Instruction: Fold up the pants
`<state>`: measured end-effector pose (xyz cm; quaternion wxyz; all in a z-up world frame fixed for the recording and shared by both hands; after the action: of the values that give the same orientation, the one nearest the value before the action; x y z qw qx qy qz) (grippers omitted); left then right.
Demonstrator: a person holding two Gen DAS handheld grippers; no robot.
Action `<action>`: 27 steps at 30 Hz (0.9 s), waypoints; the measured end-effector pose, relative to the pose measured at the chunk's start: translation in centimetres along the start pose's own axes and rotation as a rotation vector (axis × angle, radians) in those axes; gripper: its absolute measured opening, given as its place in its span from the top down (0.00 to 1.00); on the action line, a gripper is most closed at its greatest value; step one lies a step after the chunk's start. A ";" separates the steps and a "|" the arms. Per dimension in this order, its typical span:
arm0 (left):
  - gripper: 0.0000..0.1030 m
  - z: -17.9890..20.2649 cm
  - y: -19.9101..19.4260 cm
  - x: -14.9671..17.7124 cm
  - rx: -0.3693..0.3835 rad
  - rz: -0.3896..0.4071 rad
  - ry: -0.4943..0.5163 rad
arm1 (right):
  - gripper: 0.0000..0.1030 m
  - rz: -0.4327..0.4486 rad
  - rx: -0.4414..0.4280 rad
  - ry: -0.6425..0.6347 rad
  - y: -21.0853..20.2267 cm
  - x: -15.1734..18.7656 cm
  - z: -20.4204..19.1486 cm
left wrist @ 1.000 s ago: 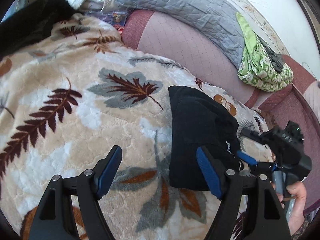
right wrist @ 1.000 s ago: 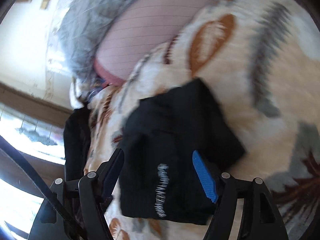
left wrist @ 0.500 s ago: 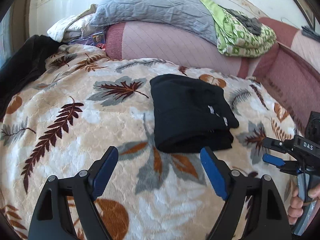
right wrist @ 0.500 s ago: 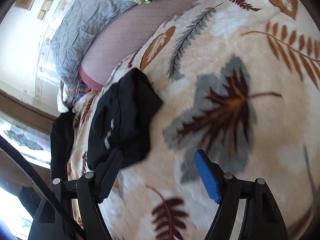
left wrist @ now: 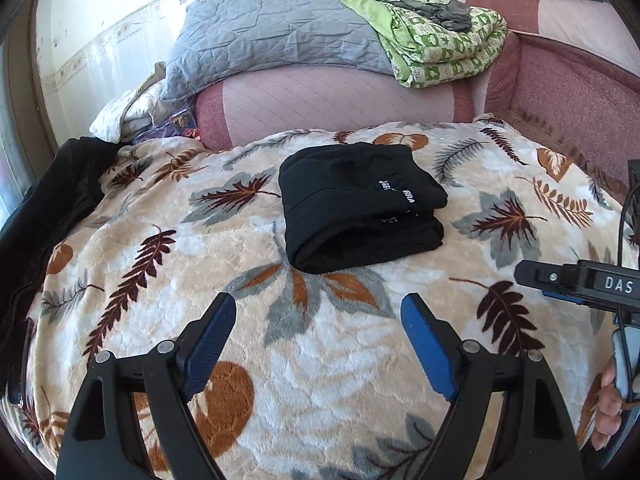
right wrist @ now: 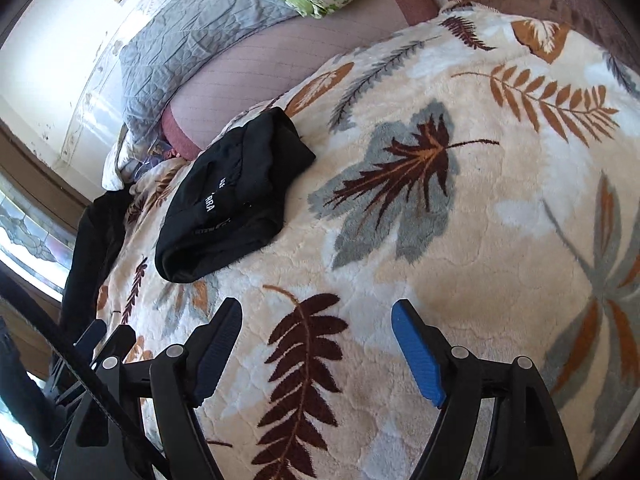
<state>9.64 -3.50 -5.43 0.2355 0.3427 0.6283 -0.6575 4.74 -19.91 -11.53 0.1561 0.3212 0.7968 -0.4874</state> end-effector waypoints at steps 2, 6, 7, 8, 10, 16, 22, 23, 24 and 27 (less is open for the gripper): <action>0.18 0.1 0.0 0.3 0.013 -0.016 -0.013 | 0.20 -0.002 0.004 -0.008 0.2 0.3 -0.2; 0.18 0.1 0.6 0.8 0.037 -0.068 -0.055 | 0.20 -0.012 0.008 -0.026 0.6 0.6 -0.6; 0.18 0.1 0.8 1.0 0.041 -0.077 -0.065 | 0.20 -0.012 0.008 -0.029 0.7 0.6 -0.6; 0.18 0.0 0.9 1.0 0.044 -0.086 -0.073 | 0.20 -0.013 0.009 -0.030 0.7 0.6 -0.6; 0.18 -0.1 1.3 1.2 0.048 -0.104 -0.087 | 0.19 -0.015 0.009 -0.027 0.9 0.7 -0.6; 0.18 -0.4 2.3 1.7 0.053 -0.142 -0.112 | 0.15 -0.009 0.019 -0.040 1.3 0.7 -1.0; 0.18 -0.8 3.1 2.0 0.058 -0.166 -0.132 | 0.15 0.003 0.037 -0.090 1.6 0.7 -1.8; 0.18 -0.8 3.2 2.0 0.058 -0.170 -0.135 | 0.15 0.005 0.042 -0.104 1.7 0.7 -2.0; 0.18 -0.9 3.4 2.1 0.057 -0.176 -0.141 | 0.15 0.006 0.045 -0.111 1.7 0.7 -2.1; 0.18 -1.1 3.7 2.2 0.058 -0.185 -0.152 | 0.15 0.017 0.063 -0.143 1.7 0.6 -2.5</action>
<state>11.06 -2.50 -9.49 0.2108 0.2388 0.6183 -0.7185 5.61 -16.95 -11.80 0.2063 0.2971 0.7651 -0.5327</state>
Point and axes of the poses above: each gripper's, at about its wrist camera, not at the fingertips, and y roughly the way its jaws point, z to its right, x to its underside, the point moved 9 cm from there along y, roughly the way its jaws point, and after that the axes turned 5 degrees about -y, right-handed, at the moved point
